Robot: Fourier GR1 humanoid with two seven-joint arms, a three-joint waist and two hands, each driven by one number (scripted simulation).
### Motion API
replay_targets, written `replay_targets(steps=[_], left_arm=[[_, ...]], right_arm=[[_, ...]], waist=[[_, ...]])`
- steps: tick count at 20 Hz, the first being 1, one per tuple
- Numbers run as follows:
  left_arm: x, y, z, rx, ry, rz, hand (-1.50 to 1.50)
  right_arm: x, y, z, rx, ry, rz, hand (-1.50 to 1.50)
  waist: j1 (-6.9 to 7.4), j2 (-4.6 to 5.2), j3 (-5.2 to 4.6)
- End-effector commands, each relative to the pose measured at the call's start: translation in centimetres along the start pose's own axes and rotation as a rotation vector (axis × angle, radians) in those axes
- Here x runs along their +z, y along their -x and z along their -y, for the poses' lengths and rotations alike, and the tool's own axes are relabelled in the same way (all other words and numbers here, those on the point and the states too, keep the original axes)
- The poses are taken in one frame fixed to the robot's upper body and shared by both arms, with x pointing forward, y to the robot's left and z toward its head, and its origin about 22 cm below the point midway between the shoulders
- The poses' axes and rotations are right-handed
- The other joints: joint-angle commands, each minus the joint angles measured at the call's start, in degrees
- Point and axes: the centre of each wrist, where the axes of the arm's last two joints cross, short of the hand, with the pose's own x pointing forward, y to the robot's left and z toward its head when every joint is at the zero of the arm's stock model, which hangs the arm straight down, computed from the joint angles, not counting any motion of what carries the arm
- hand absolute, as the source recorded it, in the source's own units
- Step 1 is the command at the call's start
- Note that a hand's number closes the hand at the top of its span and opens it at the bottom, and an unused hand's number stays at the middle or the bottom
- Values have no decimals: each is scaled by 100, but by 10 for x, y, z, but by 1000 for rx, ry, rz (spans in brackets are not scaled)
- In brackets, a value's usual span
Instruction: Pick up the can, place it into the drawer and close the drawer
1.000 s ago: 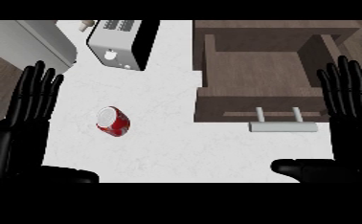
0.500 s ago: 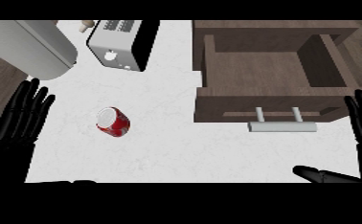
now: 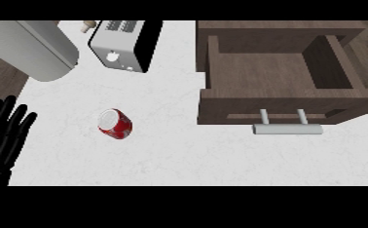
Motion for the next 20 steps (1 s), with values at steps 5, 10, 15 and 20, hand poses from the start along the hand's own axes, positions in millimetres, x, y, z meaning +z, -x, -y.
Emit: replay_targets(steps=[5,10,15,20], left_arm=[[-2,0,-20,164,-42,-45,-150],[-15,9,-17,243,-40,-94,-150],[-37,13,9,286,-28,-106,-150],[-43,37,11,282,-25,-142,-150]], right_arm=[[9,-9,21,-8,-19,-8,-150],[21,-9,28,-18,8,-11,-150],[29,-20,38,-8,-18,-10,-150],[39,-26,52,4,-13,3,-150]], waist=[[-3,4,-2],[-19,5,-2],[-34,6,-1],[-31,4,-2]])
